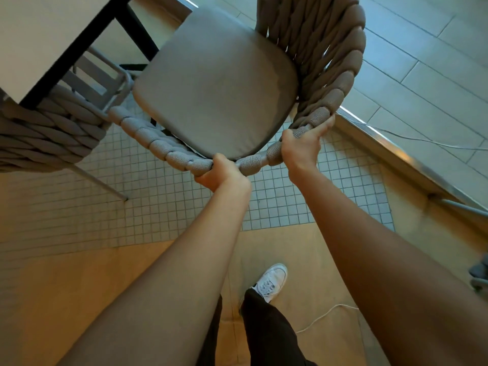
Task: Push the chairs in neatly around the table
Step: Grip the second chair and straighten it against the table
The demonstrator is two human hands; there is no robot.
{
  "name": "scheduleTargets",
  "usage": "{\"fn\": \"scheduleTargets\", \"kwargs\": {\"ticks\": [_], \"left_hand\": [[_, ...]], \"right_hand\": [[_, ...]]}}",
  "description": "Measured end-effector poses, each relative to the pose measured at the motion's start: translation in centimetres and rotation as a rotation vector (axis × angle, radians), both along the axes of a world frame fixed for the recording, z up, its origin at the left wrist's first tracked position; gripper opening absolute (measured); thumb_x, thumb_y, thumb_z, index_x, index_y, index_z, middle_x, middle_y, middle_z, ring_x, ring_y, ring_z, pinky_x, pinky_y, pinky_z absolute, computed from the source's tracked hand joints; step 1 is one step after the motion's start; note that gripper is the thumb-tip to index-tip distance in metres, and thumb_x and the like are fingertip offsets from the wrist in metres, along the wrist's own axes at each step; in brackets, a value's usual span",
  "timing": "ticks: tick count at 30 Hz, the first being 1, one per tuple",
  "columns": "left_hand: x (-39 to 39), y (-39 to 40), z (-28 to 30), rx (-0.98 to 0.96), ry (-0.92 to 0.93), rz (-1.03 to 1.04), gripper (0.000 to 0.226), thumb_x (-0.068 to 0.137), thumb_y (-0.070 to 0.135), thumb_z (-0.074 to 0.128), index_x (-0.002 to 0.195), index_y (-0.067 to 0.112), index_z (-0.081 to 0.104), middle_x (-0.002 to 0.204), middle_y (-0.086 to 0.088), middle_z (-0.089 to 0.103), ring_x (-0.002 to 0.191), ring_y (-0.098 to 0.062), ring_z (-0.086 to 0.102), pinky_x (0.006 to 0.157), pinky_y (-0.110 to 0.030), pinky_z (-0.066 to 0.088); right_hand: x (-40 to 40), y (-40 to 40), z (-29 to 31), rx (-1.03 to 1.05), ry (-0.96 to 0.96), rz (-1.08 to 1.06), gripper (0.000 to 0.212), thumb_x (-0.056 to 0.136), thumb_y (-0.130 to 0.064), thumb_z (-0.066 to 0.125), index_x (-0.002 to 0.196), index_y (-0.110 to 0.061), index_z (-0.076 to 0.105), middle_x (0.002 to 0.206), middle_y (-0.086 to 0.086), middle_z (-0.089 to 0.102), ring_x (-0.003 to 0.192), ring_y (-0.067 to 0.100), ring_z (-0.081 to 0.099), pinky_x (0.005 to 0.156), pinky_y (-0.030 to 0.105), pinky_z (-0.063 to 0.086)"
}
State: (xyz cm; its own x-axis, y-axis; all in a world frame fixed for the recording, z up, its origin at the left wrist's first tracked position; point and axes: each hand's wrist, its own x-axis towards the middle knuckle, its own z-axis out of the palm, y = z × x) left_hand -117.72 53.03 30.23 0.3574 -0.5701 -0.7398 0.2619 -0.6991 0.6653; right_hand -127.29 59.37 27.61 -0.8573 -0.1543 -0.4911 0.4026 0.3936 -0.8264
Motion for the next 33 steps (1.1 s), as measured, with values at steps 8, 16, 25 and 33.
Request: {"fn": "scheduleTargets", "kwargs": {"ticks": [8,16,25,33], "left_hand": [[0.4,0.5,-0.2,0.011,-0.051,-0.009,0.056,0.083,0.014,0.062,0.136,0.024,0.046,0.104,0.002,0.063,0.076,-0.016,0.061,0.077,-0.035,0.047],[1.9,0.7,-0.6,0.043,-0.010,0.067,0.059,0.083,0.012,0.065,0.138,0.026,0.046,0.116,0.000,0.066,0.085,-0.018,0.067,0.083,-0.041,0.059],[2.1,-0.8,-0.4,0.048,-0.001,0.042,0.062,0.084,0.007,0.062,0.140,0.026,0.044,0.121,-0.005,0.065,0.098,-0.027,0.069,0.090,-0.048,0.059],[2.1,-1.1,-0.3,0.038,0.012,0.063,0.057,0.084,0.003,0.062,0.136,0.021,0.049,0.121,-0.005,0.066,0.099,-0.027,0.069,0.090,-0.048,0.059]], "right_hand": [[0.0,0.1,0.3,0.023,-0.024,0.018,0.110,0.094,-0.014,0.065,0.157,-0.033,-0.023,0.124,0.008,0.052,0.089,0.014,0.064,0.065,0.026,0.053],[1.5,0.8,-0.2,0.016,-0.036,-0.002,0.109,0.094,-0.011,0.066,0.158,-0.035,-0.020,0.095,-0.013,0.044,0.078,0.009,0.064,0.055,0.020,0.050],[1.7,-0.7,0.0,0.021,-0.015,0.003,0.107,0.094,-0.012,0.065,0.158,-0.032,-0.018,0.093,-0.011,0.048,0.075,0.010,0.066,0.052,0.018,0.049],[0.1,-0.6,-0.1,-0.020,-0.058,-0.021,0.113,0.086,-0.010,0.076,0.160,-0.031,-0.007,0.124,0.001,0.050,0.096,0.013,0.063,0.068,0.025,0.054]]}}
